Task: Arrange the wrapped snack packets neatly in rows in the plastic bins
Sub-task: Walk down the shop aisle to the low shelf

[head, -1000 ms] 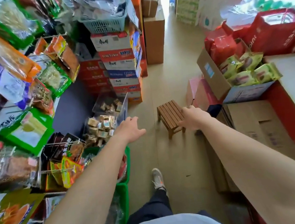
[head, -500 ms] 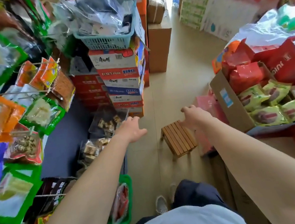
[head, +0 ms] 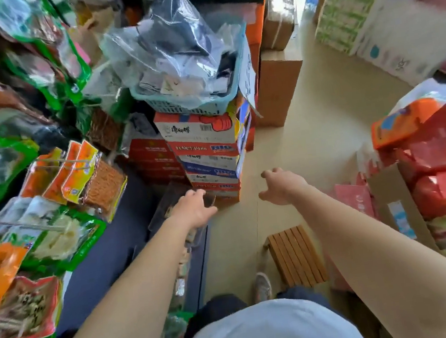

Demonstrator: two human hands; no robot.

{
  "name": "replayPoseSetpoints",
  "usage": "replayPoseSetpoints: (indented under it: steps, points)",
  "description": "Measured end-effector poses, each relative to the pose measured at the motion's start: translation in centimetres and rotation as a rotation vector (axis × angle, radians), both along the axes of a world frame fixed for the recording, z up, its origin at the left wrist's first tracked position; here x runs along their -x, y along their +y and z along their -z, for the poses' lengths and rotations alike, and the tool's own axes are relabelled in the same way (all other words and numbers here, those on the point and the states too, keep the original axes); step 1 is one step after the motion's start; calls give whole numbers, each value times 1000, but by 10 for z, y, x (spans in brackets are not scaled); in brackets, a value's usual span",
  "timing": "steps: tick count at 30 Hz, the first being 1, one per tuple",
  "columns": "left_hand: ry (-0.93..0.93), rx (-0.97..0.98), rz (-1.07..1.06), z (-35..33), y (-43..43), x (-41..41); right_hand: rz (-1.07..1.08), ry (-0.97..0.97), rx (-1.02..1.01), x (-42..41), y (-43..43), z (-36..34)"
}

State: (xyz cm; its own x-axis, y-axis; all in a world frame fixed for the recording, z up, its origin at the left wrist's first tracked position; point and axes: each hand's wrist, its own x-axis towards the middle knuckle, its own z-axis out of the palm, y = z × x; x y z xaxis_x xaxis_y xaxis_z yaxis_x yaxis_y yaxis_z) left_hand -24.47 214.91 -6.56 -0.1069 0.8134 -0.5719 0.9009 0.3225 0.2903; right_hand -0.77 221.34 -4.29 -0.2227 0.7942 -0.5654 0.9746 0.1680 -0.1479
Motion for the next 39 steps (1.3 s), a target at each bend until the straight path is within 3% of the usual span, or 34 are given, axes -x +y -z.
replayPoseSetpoints:
  steps: [13, 20, 29, 39]
  points:
    - [-39, 75, -206, 44, 97, 102, -331, -9, 77, 160, 137, 39]
    - [-92, 144, -376, 51, 100, 145, -567, 29, 107, 244, 172, 27]
    - [-114, 129, -706, 60, 71, 152, -866, -39, 182, 302, 190, 42]
    - [-128, 57, -1199, 51, 32, 88, -1295, -21, 255, 324, 150, 62]
